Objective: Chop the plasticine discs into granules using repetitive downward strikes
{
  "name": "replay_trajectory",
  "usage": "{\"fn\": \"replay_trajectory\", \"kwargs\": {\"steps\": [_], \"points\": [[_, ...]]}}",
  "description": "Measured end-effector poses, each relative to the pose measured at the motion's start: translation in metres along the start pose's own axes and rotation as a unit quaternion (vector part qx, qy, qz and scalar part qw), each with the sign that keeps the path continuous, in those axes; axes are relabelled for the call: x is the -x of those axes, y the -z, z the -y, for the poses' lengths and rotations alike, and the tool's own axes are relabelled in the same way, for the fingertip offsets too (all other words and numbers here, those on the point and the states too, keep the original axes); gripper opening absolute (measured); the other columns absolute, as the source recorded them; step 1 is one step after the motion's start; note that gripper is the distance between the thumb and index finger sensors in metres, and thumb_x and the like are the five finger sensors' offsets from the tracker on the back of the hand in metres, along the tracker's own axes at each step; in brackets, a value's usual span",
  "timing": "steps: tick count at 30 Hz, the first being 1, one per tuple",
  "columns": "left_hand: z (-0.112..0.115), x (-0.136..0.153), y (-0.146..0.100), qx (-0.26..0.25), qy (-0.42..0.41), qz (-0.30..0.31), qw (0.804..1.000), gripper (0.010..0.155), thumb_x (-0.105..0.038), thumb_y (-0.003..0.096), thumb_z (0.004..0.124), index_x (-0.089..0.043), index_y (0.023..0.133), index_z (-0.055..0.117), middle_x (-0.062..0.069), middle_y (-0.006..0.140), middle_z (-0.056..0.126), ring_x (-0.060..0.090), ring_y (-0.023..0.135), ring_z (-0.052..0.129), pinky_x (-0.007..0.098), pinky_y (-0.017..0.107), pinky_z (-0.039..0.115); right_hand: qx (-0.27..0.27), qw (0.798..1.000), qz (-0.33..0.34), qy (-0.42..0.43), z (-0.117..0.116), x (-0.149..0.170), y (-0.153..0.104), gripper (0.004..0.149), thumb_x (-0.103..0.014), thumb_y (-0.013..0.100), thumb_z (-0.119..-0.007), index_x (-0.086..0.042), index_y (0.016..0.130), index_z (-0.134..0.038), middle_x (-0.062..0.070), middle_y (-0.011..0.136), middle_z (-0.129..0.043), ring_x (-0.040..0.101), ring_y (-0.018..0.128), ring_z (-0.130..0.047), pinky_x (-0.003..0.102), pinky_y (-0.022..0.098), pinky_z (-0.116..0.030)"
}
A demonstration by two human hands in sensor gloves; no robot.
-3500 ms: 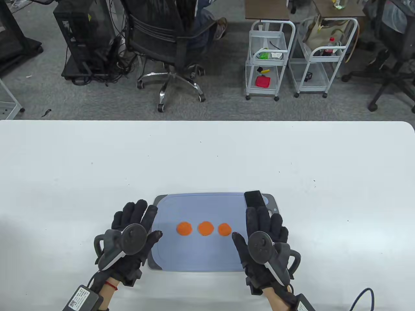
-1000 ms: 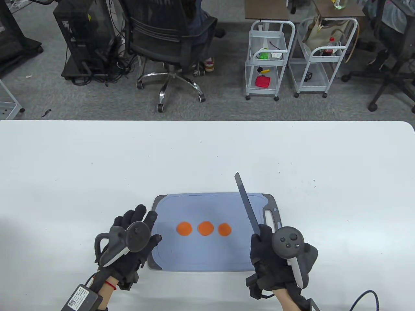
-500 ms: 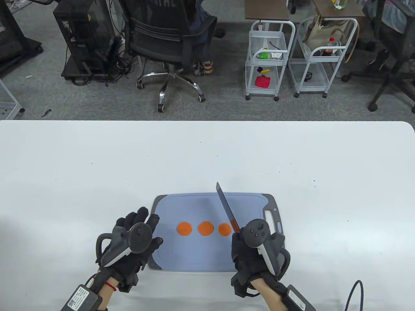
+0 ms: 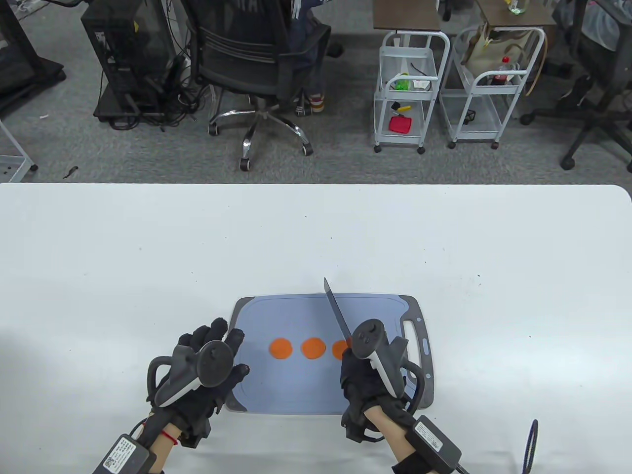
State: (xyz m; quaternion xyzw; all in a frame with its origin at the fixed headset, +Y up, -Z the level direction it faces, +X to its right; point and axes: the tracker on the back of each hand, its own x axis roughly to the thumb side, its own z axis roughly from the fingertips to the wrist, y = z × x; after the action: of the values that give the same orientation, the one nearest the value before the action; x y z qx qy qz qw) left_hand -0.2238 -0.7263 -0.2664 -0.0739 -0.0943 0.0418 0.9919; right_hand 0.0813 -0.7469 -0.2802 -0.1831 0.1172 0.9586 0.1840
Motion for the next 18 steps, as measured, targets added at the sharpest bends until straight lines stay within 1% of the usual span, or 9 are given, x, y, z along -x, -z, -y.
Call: {"fn": "replay_trajectory", "kwargs": {"steps": [1, 2, 6, 8, 11, 13, 15, 18], "points": [[0.001, -0.001, 0.0, 0.003, 0.002, 0.0, 1.0, 0.075, -0.063, 0.0379, 0.062, -0.035, 0.108, 0.059, 0.011, 0.124, 0.05, 0.046, 0.107, 0.064, 0.066, 0.075, 0.047, 0.015, 1.0, 0.007, 0.002, -0.003, 0.0, 0.0, 0.052, -0.048, 0.049, -0.075, -0.007, 0.08, -0.084, 0.005, 0.044, -0.1, 0.013, 0.0, -0.105, 0.041, 0.007, -0.094], [0.001, -0.002, 0.0, 0.005, 0.002, 0.001, 1.0, 0.075, -0.062, 0.0379, 0.062, -0.035, 0.108, 0.059, 0.011, 0.124, 0.05, 0.046, 0.108, 0.064, 0.066, 0.075, 0.047, 0.016, 1.0, 0.007, 0.0, -0.002, 0.0, 0.003, 0.052, -0.048, 0.048, -0.075, -0.008, 0.08, -0.084, 0.003, 0.043, -0.099, 0.012, -0.001, -0.105, 0.04, 0.006, -0.094], [0.001, -0.004, -0.001, 0.006, 0.002, 0.005, 1.0, 0.076, -0.063, 0.0379, 0.062, -0.035, 0.108, 0.059, 0.011, 0.124, 0.05, 0.046, 0.107, 0.064, 0.066, 0.075, 0.047, 0.016, 1.0, 0.008, 0.015, -0.002, 0.001, 0.007, 0.051, -0.048, 0.048, -0.076, -0.009, 0.079, -0.085, 0.003, 0.043, -0.1, 0.011, -0.001, -0.105, 0.04, 0.006, -0.094], [0.0, -0.004, -0.001, 0.003, 0.0, 0.006, 1.0, 0.076, -0.063, 0.0378, 0.062, -0.035, 0.108, 0.059, 0.011, 0.124, 0.05, 0.046, 0.108, 0.064, 0.066, 0.075, 0.047, 0.01, 0.999, 0.009, 0.035, 0.001, 0.003, 0.01, 0.051, -0.048, 0.048, -0.076, -0.009, 0.079, -0.086, 0.004, 0.043, -0.101, 0.012, 0.0, -0.106, 0.04, 0.007, -0.095], [-0.002, -0.001, -0.002, 0.001, -0.006, 0.005, 1.0, 0.075, -0.062, 0.0379, 0.062, -0.035, 0.108, 0.059, 0.012, 0.124, 0.05, 0.046, 0.107, 0.064, 0.066, 0.075, 0.047, 0.036, 0.998, 0.022, 0.047, 0.009, 0.005, 0.007, 0.051, -0.048, 0.048, -0.076, -0.009, 0.079, -0.087, 0.004, 0.043, -0.101, 0.013, 0.0, -0.106, 0.04, 0.007, -0.095], [-0.002, 0.0, -0.002, 0.001, -0.002, 0.004, 1.0, 0.075, -0.063, 0.0379, 0.062, -0.034, 0.108, 0.059, 0.011, 0.124, 0.05, 0.046, 0.107, 0.064, 0.066, 0.075, 0.047, 0.02, 0.998, 0.013, 0.052, 0.013, 0.004, 0.005, 0.051, -0.048, 0.048, -0.076, -0.009, 0.079, -0.087, 0.004, 0.044, -0.101, 0.012, 0.001, -0.107, 0.04, 0.007, -0.095], [-0.002, -0.001, -0.002, 0.002, -0.001, 0.004, 1.0, 0.075, -0.062, 0.0379, 0.062, -0.034, 0.108, 0.059, 0.012, 0.124, 0.05, 0.046, 0.107, 0.064, 0.066, 0.075, 0.047, 0.017, 0.999, 0.014, 0.041, 0.014, 0.002, 0.003, 0.051, -0.048, 0.048, -0.076, -0.009, 0.079, -0.087, 0.005, 0.044, -0.101, 0.013, 0.001, -0.107, 0.04, 0.007, -0.095], [-0.002, -0.002, -0.002, 0.006, 0.001, 0.006, 1.0, 0.075, -0.063, 0.0379, 0.062, -0.035, 0.108, 0.059, 0.011, 0.124, 0.05, 0.046, 0.107, 0.064, 0.066, 0.075, 0.047, 0.0, 1.0, 0.0, 0.016, 0.01, -0.003, 0.003, 0.051, -0.048, 0.049, -0.076, -0.008, 0.079, -0.087, 0.005, 0.044, -0.101, 0.013, 0.001, -0.107, 0.04, 0.007, -0.095]]}}
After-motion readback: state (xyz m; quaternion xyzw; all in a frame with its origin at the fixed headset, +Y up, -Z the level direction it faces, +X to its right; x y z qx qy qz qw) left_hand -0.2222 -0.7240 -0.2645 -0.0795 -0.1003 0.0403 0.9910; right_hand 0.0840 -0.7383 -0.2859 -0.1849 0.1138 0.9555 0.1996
